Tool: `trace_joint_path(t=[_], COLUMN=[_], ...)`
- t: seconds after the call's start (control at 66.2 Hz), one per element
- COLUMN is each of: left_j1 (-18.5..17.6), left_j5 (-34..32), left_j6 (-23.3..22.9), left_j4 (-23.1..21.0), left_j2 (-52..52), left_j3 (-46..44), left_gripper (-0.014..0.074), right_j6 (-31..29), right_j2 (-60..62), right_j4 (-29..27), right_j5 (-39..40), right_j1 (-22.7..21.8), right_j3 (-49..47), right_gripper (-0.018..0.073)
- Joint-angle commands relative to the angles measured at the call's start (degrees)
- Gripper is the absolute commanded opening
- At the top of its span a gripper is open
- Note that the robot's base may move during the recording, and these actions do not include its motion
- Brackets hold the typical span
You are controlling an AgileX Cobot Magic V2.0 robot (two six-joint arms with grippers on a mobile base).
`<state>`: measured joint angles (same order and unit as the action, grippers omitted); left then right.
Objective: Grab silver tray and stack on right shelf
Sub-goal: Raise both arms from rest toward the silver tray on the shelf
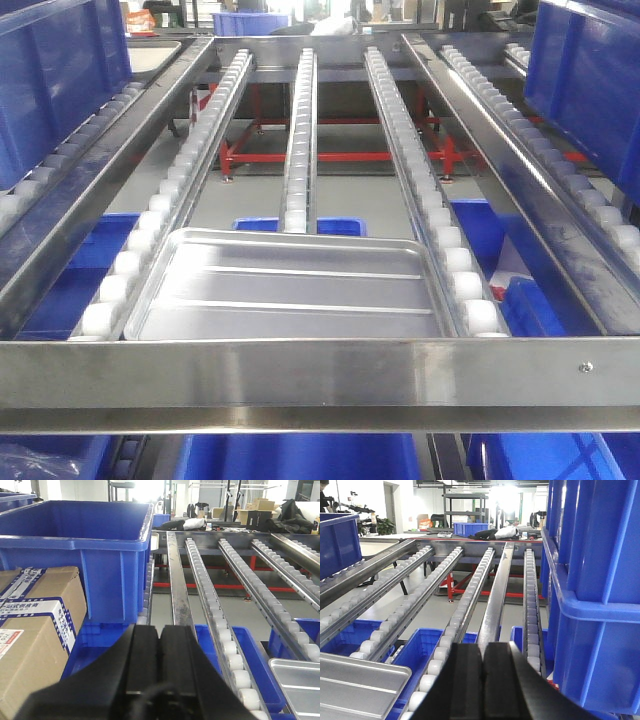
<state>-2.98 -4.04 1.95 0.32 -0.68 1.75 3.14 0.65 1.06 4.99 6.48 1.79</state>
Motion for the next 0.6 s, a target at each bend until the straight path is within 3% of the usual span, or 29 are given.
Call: trace_joint_path(t=[0.0,0.589], left_j1=[-0.42,-0.42], left_j5=[-5.06,-5.19], left_j6=[-0.08,-0.08], left_j4=[-0.32,-1.55], left_j2=[-0.49,-0.49], left_j3=[1.42,1.42], left_gripper=[-0.0082,-0.0082], right_j6=[-0.38,-0.38], right_j2=[0.97,0.97], right_j4=[0.14,0.14], right_j5=[4.64,5.69], right_j1=[-0.25,-0.25], right_j3=[-0.05,-0.10], right_gripper=[0.0048,0.0048])
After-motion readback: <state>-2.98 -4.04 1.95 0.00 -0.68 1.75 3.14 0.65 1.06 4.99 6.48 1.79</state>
